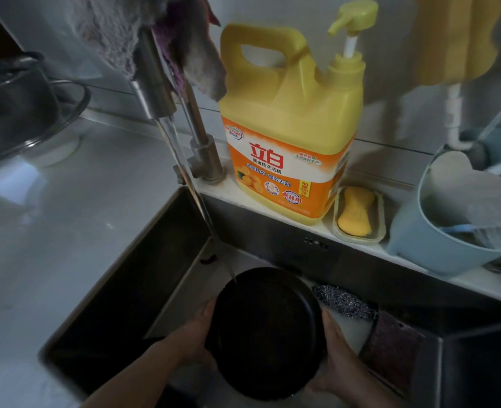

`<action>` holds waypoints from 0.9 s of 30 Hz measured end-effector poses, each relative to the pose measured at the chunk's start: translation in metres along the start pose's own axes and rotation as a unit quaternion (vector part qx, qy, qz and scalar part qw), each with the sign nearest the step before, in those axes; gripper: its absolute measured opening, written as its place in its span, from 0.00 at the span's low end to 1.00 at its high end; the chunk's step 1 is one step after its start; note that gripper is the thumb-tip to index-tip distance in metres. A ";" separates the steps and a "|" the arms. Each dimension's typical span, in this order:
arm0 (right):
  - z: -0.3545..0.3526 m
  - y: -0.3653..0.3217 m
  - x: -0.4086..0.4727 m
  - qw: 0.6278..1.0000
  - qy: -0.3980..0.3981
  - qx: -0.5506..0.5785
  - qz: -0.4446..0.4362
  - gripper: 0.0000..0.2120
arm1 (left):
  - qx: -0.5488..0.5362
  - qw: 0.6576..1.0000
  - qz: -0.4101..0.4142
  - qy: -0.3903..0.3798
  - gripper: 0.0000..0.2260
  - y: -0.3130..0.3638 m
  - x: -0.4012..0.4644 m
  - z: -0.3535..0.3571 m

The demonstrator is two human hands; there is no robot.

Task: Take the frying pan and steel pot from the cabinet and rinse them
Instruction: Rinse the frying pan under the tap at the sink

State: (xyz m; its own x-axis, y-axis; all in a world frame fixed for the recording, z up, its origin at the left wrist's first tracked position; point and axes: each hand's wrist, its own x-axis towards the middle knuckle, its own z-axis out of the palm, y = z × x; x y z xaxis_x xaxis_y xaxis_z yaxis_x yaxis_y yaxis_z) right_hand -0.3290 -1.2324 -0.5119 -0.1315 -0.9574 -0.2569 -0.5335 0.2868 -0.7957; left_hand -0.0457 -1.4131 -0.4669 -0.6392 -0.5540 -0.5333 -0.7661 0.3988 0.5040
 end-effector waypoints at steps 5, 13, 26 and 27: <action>0.004 -0.001 0.008 0.999 0.028 0.014 -0.014 0.77 | 0.009 1.000 0.015 0.000 0.75 -0.014 0.008 0.006; -0.010 -0.024 -0.011 0.996 0.033 0.077 -0.037 0.70 | -0.015 0.998 0.053 -0.009 0.70 0.016 -0.001 -0.020; -0.051 -0.072 -0.055 0.983 0.018 0.174 0.053 0.67 | 0.039 0.995 0.055 -0.076 0.63 0.069 -0.034 -0.107; -0.056 -0.080 -0.061 0.980 0.018 0.191 0.056 0.66 | 0.038 0.994 0.053 -0.089 0.62 0.074 -0.037 -0.113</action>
State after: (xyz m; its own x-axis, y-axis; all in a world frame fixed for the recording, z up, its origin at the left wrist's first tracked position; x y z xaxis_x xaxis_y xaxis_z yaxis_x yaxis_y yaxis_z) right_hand -0.3253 -1.1989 -0.4020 -0.2044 -0.9176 -0.3408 -0.1622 0.3751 -0.9127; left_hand -0.0709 -1.4452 -0.3332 -0.7130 -0.3704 -0.5953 -0.6922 0.5066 0.5139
